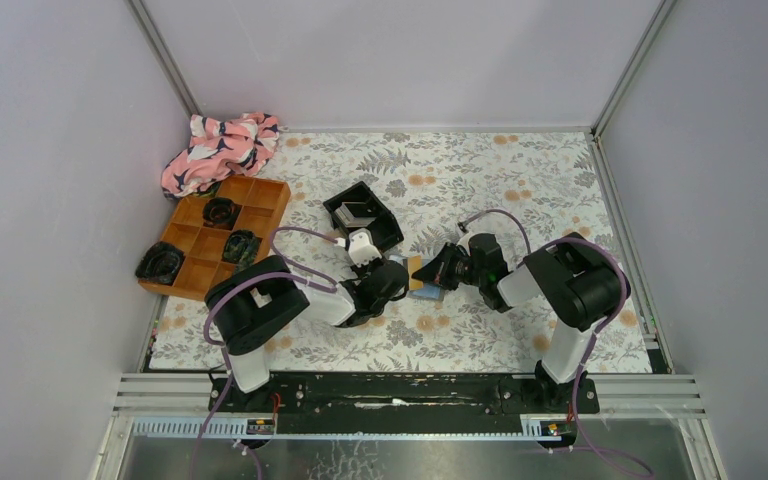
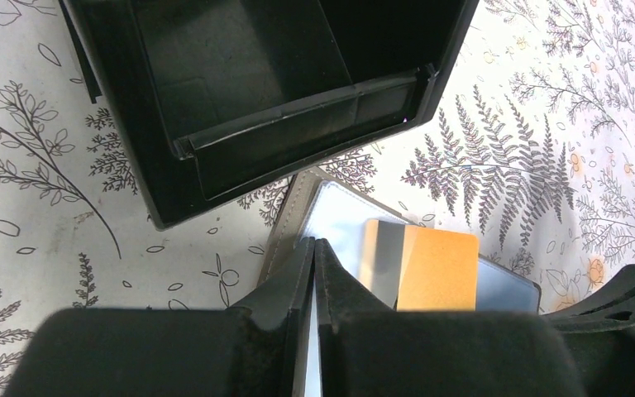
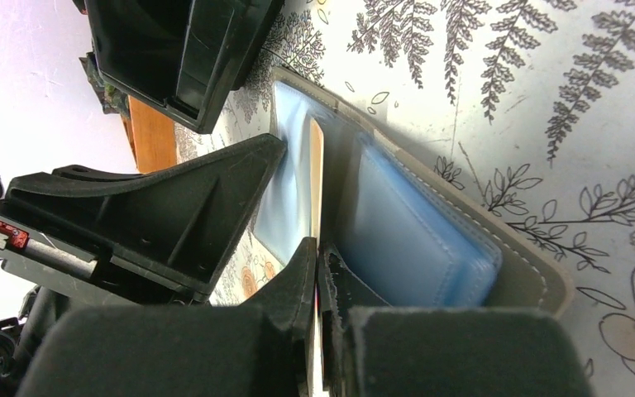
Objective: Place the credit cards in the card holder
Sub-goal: Insert the credit card into the card holder.
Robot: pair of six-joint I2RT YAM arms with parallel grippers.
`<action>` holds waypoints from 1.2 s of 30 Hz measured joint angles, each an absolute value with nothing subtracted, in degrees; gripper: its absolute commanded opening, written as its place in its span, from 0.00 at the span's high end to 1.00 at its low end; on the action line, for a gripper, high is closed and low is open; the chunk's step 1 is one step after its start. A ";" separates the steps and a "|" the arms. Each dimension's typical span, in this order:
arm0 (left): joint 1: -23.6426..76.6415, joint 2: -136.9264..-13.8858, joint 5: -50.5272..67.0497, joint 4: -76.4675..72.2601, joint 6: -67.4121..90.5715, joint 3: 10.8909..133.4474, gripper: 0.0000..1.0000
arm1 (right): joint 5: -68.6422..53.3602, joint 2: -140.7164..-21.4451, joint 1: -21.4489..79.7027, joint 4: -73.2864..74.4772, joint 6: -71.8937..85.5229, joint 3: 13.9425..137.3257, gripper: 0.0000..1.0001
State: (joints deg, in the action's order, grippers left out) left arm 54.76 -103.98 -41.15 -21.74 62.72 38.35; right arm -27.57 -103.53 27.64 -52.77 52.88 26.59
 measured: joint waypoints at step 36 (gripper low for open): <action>57.67 -96.40 -40.62 -13.63 65.54 36.16 0.60 | -10.90 -97.93 39.13 -46.28 53.67 27.29 0.54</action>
State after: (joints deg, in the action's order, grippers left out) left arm 57.67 -96.40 -40.62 -13.63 65.54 36.16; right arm -10.90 -97.93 39.13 -46.28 53.67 27.29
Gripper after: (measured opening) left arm 0.362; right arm 0.449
